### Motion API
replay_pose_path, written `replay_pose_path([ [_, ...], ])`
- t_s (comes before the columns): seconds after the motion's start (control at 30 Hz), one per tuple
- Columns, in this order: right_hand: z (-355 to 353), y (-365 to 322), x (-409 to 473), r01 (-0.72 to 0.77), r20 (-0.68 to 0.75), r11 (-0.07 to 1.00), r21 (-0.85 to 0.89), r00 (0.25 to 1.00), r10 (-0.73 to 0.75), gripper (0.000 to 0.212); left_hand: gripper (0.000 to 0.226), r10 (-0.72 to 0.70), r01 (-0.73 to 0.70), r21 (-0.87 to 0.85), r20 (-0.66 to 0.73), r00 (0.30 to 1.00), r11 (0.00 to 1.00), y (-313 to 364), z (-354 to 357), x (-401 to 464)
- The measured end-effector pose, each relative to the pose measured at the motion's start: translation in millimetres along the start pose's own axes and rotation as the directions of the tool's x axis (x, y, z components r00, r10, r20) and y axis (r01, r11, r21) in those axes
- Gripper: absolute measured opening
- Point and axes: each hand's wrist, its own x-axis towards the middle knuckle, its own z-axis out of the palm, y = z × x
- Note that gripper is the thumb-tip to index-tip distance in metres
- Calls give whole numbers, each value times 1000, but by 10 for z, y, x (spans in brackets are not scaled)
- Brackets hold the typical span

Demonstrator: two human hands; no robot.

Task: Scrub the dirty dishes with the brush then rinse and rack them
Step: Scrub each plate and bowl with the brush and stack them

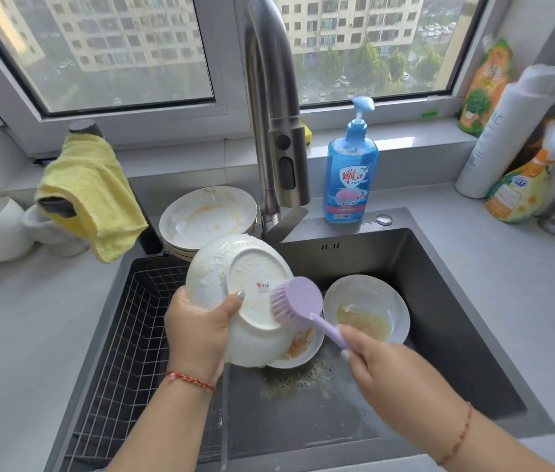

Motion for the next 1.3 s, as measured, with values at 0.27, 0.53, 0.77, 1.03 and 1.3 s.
replay_pose_path([
  [0.27, -146, -56, 337, -20, -73, 1000, -15, 997, 19, 35, 41, -19, 19, 0, 69, 997, 1000, -26, 49, -23],
  [0.53, -74, -263, -190, 44, 138, 984, 172, 988, -69, 47, 38, -40, 42, -81, 21, 999, 996, 55, -49, 45],
  [0.77, -121, -24, -5, -69, 32, 977, 200, 997, 64, 37, 44, -178, 202, -237, 121, 977, 950, 67, -69, 71],
  [1.03, -174, 236, 67, -166, -19, 912, 375, 982, 187, 32, 55, -247, 291, -251, 193, 950, 923, 202, -190, 111],
  [1.3, -98, 312, 80, -217, 92, 829, 515, 976, 198, 37, 45, 399, -576, 514, 419, 815, 636, 626, -292, 13],
])
